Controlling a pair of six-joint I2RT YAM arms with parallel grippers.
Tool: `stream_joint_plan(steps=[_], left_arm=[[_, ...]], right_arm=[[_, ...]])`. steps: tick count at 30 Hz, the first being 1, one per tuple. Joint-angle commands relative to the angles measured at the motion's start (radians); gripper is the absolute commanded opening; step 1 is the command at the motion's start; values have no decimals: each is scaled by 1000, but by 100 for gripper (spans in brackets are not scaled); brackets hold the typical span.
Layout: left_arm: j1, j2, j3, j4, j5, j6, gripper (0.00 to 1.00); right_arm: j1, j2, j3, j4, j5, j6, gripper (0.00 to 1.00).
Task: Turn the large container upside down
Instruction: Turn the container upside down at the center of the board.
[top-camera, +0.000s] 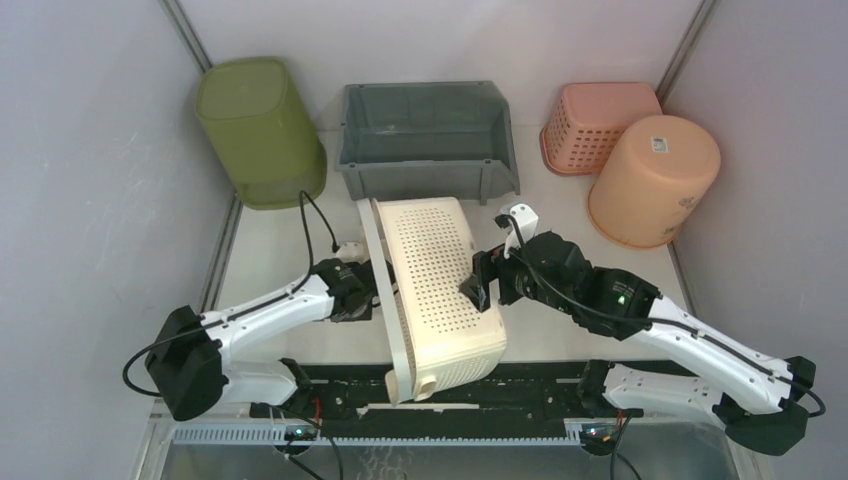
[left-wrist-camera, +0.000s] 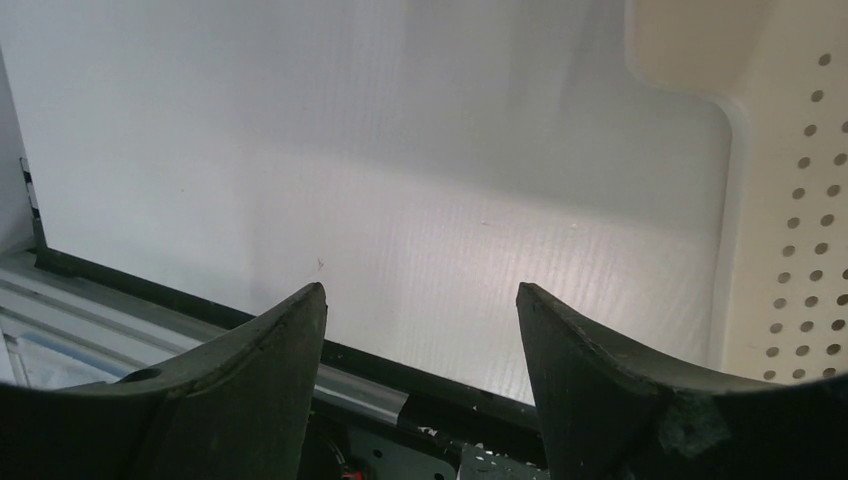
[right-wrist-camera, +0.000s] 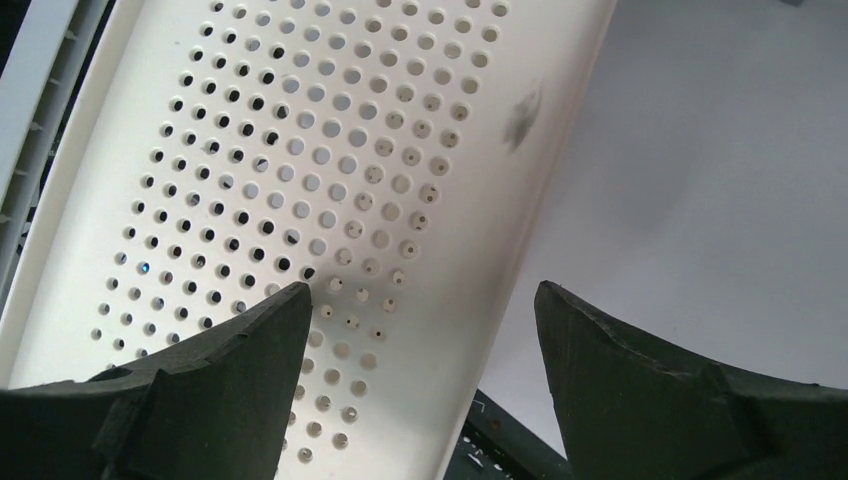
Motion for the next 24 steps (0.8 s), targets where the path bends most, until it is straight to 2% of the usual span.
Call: stream_joint_plan(steps=[1, 8, 14, 17, 24], left_arm=[[4, 8, 65, -21, 0, 14, 75], [-1, 141, 210, 15, 5, 80, 75], [-16, 232, 277, 22, 22, 106, 74], [-26, 256, 263, 52, 39, 104, 74], [-16, 216, 176, 82, 16, 80, 75]], right_arm=[[11, 38, 44, -13, 18, -31, 90], [43, 44, 91, 13, 22, -25, 89], [111, 151, 239, -103, 204, -17, 92], [107, 216, 286, -163, 286, 12, 94], [95, 303, 359, -152, 240, 28, 94]])
